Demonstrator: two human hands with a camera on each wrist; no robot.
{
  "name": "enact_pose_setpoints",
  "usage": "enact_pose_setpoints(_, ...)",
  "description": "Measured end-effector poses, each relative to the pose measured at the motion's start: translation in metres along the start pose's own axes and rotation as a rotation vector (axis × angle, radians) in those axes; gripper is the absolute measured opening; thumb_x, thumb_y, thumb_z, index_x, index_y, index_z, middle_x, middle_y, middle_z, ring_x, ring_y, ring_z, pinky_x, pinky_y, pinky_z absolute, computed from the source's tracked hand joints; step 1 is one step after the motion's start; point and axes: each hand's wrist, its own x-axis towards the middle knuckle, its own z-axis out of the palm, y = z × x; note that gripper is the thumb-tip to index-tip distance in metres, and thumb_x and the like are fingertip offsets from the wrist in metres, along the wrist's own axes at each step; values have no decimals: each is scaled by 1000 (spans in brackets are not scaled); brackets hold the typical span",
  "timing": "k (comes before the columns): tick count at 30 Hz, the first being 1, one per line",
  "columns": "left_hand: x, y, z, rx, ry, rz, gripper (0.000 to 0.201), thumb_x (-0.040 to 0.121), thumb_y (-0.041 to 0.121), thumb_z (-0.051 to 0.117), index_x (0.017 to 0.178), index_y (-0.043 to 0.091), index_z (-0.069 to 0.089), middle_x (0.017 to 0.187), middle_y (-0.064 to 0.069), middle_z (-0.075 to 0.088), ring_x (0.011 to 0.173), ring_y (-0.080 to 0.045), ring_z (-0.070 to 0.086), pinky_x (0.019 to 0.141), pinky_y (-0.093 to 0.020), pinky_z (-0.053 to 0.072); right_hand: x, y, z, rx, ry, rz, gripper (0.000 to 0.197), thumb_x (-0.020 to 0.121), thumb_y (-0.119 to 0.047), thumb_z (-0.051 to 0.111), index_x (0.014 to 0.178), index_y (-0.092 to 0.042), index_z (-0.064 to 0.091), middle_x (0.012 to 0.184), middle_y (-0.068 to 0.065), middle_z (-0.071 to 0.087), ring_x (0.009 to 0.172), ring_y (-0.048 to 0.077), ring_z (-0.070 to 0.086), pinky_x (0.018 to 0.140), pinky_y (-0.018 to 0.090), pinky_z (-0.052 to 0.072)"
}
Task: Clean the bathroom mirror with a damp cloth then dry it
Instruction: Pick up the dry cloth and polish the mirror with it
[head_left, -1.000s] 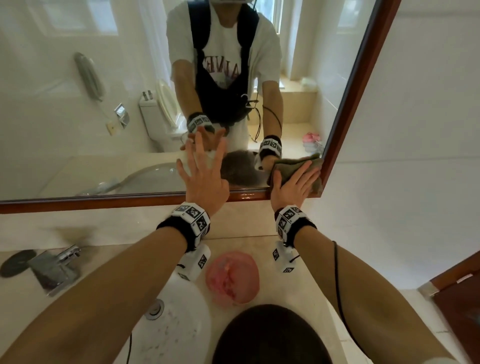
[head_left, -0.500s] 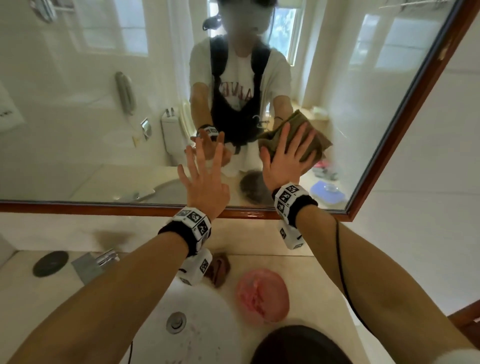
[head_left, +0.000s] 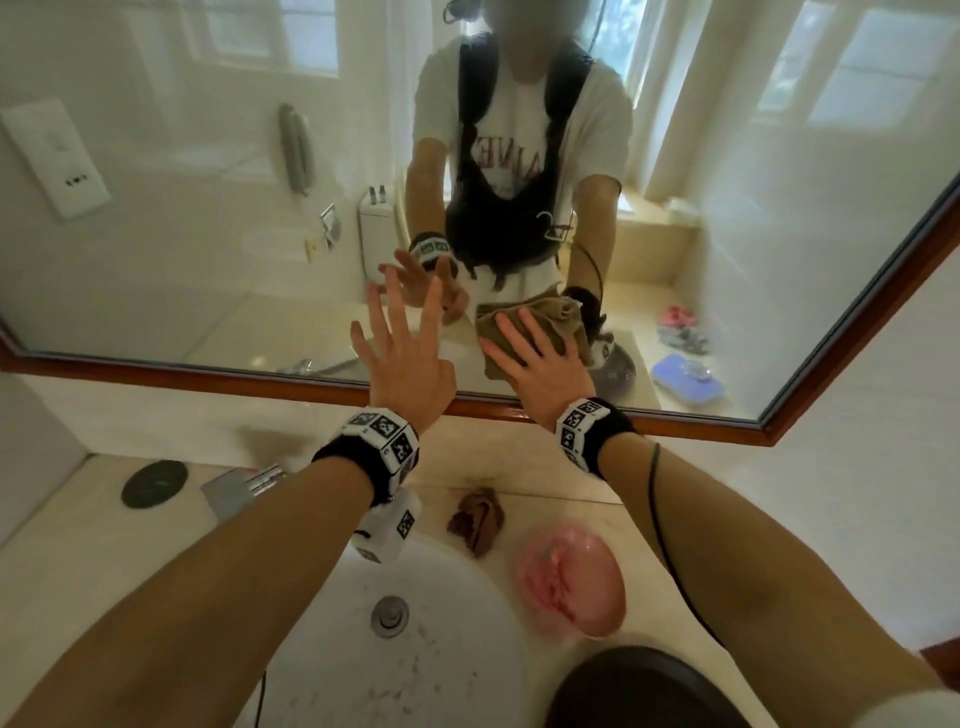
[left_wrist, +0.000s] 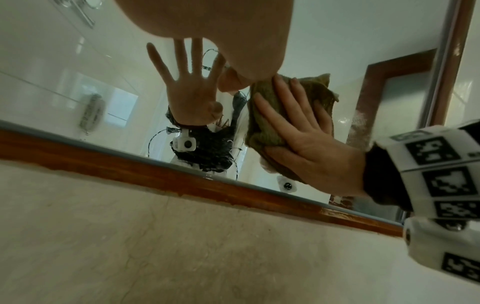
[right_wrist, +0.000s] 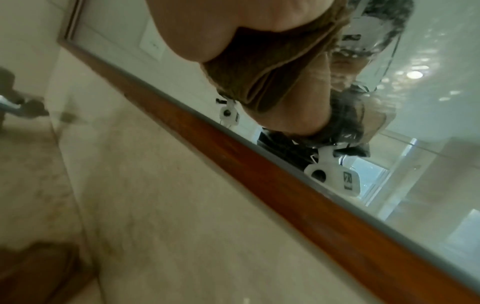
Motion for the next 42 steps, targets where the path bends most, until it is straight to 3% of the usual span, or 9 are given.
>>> enact_pose_setpoints(4, -1, 15, 8, 9, 1, 21, 107, 80, 22, 59, 155, 32, -16, 162, -18, -17, 150, -43, -8, 113, -70, 15, -26, 33, 4, -78, -78, -125, 95, 84, -31, 65, 152, -37, -1, 162, -5, -5, 149, 23, 1, 111, 55, 20)
enact_pose_setpoints(10, 1, 57, 17, -13, -8, 87, 105, 78, 23, 59, 156, 31, -12, 162, -20, -17, 149, -43, -9, 114, -70, 13, -78, 92, 3, -147, -5, 10, 88, 82, -38, 67, 152, -36, 13, 161, 0, 13, 146, 28, 11, 110, 61, 15)
enact_pose_setpoints(17, -6, 82, 21, -15, 28, 116, 102, 77, 19, 61, 157, 28, -2, 163, -21, -10, 150, -44, -3, 114, -69, 15, -123, 129, -3, -68, 85, 592, 82, 89, -59, 47, 153, -18, 15, 158, 20, 11, 145, 42, 7, 110, 66, 9)
enact_pose_setpoints(23, -13, 75, 23, -27, 21, 112, 102, 77, 18, 57, 157, 30, -6, 163, -20, -12, 150, -43, -6, 115, -69, 12, -106, 86, 18, 298, 199, 1112, 87, 94, -60, 29, 150, 5, 10, 153, 36, 7, 142, 52, 8, 113, 61, 15)
enact_pose_setpoints(27, -15, 60, 23, -22, 2, 84, 99, 79, 18, 56, 157, 29, -3, 163, -20, -14, 150, -42, -10, 116, -68, 8, -70, 56, 27, 501, 378, 1410, 91, 93, -65, 15, 140, 11, 36, 142, 39, 33, 131, 54, 36, 106, 59, 30)
enact_pose_setpoints(31, -18, 44, 24, -27, -15, 59, 100, 77, 17, 54, 157, 30, -5, 163, -20, -15, 150, -42, -10, 115, -69, 9, -38, 47, 40, 557, 480, 1406, 89, 98, -59, 12, 114, 13, 63, 116, 36, 60, 105, 47, 62, 90, 45, 48)
enact_pose_setpoints(36, -24, 25, 24, -28, -7, 37, 99, 77, 16, 54, 158, 29, -1, 163, -21, -11, 150, -43, -6, 114, -69, 14, -27, -4, 52, 551, 385, 1436, 81, 96, -59, 18, 126, 8, 51, 124, 34, 57, 121, 42, 47, 100, 44, 35)
enact_pose_setpoints(39, -26, 9, 23, -21, 5, 22, 98, 78, 16, 55, 158, 29, 1, 163, -22, -9, 150, -44, -4, 113, -70, 17, -29, -43, 57, 511, 166, 1480, 82, 90, -50, 50, 144, 8, 29, 147, 34, 30, 137, 47, 31, 112, 55, 23)
enact_pose_setpoints(42, -26, -10, 18, -9, -4, 5, 99, 78, 18, 57, 157, 30, -2, 163, -22, -8, 150, -44, -4, 113, -71, 16, -25, -62, 58, 568, 48, 1467, 87, 92, -42, 54, 150, 4, 10, 155, 31, 7, 145, 43, 6, 117, 52, 4)
